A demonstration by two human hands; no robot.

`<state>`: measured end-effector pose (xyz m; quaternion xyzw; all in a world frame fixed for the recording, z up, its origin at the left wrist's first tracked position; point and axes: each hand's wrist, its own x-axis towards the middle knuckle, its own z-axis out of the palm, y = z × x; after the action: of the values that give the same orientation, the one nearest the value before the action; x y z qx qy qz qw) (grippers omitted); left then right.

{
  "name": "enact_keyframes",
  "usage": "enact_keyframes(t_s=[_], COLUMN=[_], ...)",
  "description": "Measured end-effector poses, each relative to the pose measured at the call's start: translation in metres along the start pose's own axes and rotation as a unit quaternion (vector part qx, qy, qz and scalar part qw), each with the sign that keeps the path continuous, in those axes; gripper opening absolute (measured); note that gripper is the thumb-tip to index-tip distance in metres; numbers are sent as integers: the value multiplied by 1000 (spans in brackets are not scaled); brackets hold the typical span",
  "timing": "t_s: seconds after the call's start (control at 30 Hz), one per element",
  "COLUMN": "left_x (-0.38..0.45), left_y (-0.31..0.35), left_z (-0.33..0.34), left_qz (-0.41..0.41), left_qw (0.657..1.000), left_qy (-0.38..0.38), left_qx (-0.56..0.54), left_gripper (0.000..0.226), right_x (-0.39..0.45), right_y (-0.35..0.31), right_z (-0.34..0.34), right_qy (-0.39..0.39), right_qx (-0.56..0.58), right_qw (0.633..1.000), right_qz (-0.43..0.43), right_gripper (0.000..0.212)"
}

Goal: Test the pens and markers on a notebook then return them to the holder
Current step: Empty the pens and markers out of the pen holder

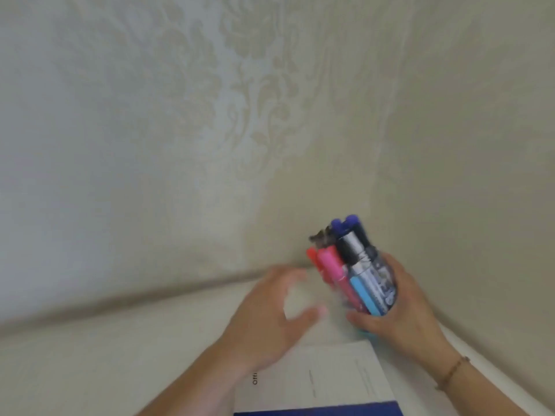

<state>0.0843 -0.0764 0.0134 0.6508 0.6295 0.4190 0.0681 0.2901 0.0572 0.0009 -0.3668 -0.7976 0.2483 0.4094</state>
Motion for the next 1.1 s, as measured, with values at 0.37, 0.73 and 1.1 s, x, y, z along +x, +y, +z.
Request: enact_keyframes(t_s=[0.37, 0.73, 1.1], left_x=[16, 20, 18], left_y=[-45, -61, -61], left_z=[19, 1, 2], left_qz=[53, -29, -100], left_qw=[977, 976, 983], left_qy=[-9, 23, 49], left_qx=[205, 213, 147], left_gripper=[109, 119, 117], right_x=[-2, 13, 49], right_y=[-21, -16, -69], right_z=[-1, 30, 34], right_qy=[-98, -123, 46], right_qx=[8, 248, 202], right_qw=[995, 957, 978], right_qz=[-33, 85, 26], right_gripper=[104, 98, 74])
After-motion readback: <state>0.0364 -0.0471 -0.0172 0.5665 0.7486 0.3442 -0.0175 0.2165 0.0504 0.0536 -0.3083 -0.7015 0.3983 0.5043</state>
